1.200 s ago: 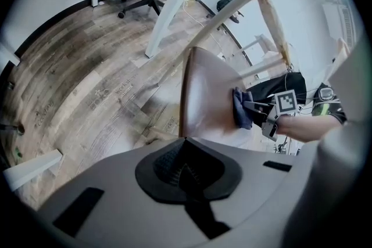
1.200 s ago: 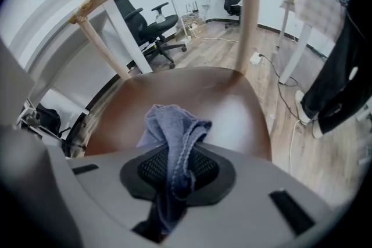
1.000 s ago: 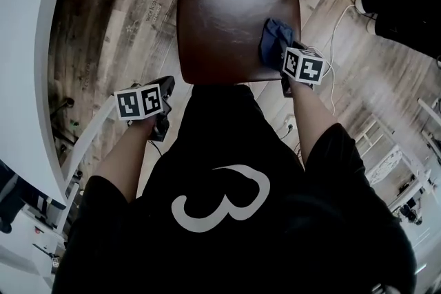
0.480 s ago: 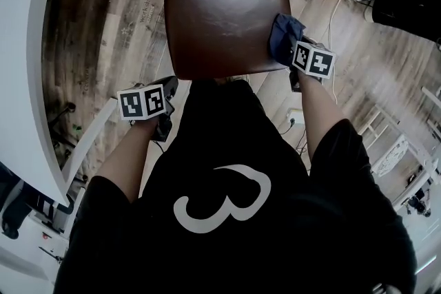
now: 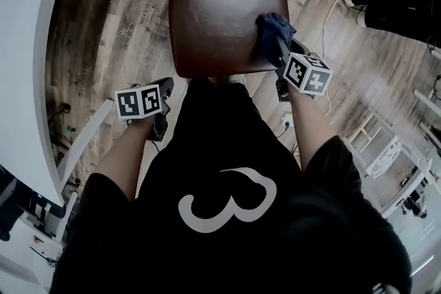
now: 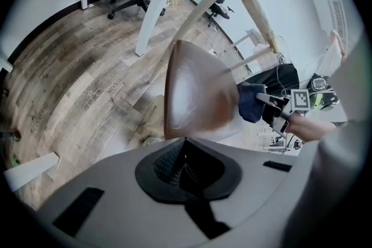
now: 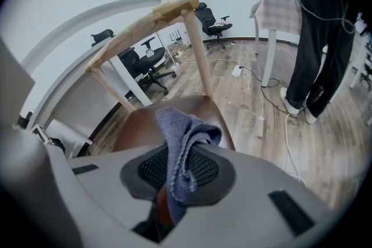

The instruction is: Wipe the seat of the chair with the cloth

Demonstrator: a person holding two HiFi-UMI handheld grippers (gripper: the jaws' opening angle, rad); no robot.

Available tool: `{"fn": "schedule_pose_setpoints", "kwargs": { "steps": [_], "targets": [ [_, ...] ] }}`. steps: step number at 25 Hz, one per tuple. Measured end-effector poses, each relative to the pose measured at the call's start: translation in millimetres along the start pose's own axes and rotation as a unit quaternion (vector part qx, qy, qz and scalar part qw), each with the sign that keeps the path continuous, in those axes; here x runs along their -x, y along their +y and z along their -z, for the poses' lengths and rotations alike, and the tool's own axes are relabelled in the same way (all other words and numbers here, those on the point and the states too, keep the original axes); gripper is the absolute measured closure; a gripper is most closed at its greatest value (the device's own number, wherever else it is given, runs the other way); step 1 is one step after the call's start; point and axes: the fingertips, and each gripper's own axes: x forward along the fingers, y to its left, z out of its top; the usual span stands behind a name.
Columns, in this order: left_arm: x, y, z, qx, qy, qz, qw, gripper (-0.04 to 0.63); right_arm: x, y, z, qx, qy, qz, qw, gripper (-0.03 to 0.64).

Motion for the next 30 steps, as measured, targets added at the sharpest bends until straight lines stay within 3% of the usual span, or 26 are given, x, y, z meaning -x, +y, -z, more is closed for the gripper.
{"fn": "schedule_pose_setpoints", "kwargs": {
  "steps": [7, 15, 23, 30],
  "targets": [
    [21.8, 28.9, -0.9, 0.039, -0.032, 0.000, 0.9988, 0.583, 0.4, 95.6, -0.1, -0.003, 0.001, -0.089, 0.996, 0.554],
    [35.3, 64.3, 11.9, 0.060, -0.036, -0.013, 0.9974, 0.583, -20.6, 200.1, 20.1, 0.005, 0.043, -0.188, 0.981, 0.554],
    [40.8, 79.6, 21.3, 0.084, -0.051, -0.007, 0.9951, 0.583, -40.4, 239.5, 56.3, -0.030, 0.096, -0.215, 0.971, 0.555],
    [35.6, 94.6, 42.7, 0.090, -0.037, -0.014, 0.9952, 0.583, -67.4, 253.5, 90.7, 0.001, 0.127, -0.215, 0.968, 0.554]
  ]
}}
